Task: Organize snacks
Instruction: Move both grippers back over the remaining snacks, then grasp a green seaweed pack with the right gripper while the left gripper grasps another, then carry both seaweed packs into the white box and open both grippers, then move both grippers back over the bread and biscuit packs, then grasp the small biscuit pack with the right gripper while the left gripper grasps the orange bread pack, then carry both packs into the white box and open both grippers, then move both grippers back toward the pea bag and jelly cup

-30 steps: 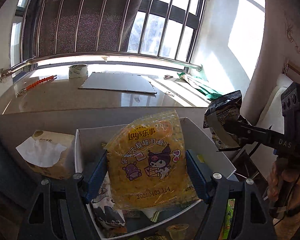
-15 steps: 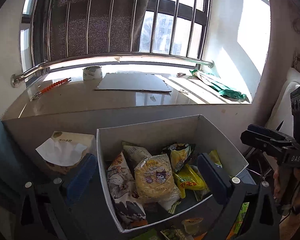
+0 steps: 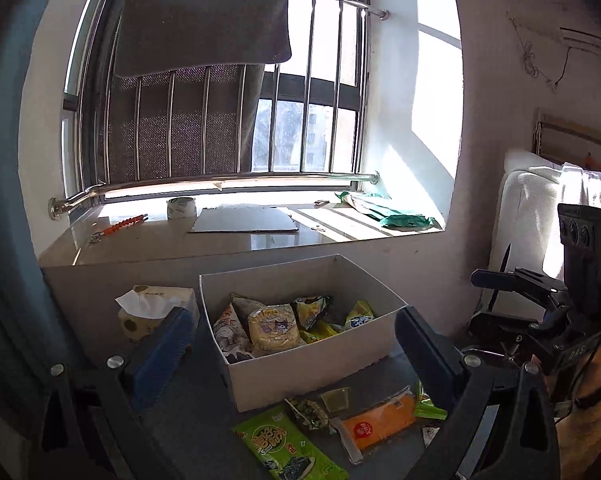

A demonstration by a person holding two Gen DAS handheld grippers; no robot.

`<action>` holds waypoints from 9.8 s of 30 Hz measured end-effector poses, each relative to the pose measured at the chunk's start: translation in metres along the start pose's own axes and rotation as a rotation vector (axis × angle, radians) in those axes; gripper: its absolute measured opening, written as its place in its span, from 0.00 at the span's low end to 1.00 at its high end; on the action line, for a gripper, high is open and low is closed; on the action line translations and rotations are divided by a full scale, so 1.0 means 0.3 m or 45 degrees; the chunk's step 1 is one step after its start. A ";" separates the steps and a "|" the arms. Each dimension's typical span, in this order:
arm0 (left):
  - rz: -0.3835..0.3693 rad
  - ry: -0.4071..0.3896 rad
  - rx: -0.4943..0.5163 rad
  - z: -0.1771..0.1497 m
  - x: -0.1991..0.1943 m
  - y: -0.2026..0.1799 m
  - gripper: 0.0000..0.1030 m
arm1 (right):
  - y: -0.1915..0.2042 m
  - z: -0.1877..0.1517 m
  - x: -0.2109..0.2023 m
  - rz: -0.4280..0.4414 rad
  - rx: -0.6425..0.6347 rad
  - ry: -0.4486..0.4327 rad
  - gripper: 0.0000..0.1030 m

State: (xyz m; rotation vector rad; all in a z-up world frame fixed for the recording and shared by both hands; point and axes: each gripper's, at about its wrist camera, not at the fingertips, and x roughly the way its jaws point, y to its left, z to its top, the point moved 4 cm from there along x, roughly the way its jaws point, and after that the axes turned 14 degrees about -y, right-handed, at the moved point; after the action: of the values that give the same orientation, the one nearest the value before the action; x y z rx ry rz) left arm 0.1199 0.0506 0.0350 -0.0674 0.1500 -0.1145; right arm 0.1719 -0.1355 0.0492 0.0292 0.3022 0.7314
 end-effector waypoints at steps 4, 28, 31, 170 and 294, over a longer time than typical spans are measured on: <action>0.031 -0.010 -0.028 -0.059 -0.110 -0.025 1.00 | -0.005 -0.063 -0.132 -0.026 0.063 -0.032 1.00; 0.048 0.196 -0.099 -0.383 -0.204 -0.091 1.00 | -0.300 -0.591 -0.090 -0.289 0.564 0.406 1.00; 0.049 0.197 -0.109 -0.390 -0.208 -0.087 1.00 | -0.355 -0.592 -0.010 -0.336 0.601 0.442 1.00; 0.041 0.275 -0.153 -0.499 -0.171 -0.164 1.00 | -0.083 -0.716 -0.086 -0.359 0.129 0.589 1.00; 0.038 0.216 -0.256 -0.483 -0.180 -0.052 1.00 | -0.050 -0.498 0.148 -0.110 0.233 0.354 1.00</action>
State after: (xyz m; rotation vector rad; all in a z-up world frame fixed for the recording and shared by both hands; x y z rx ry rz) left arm 0.0431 0.0332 -0.0989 -0.2561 0.3316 -0.0746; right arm 0.1710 -0.1290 -0.1072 0.0878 0.6324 0.6200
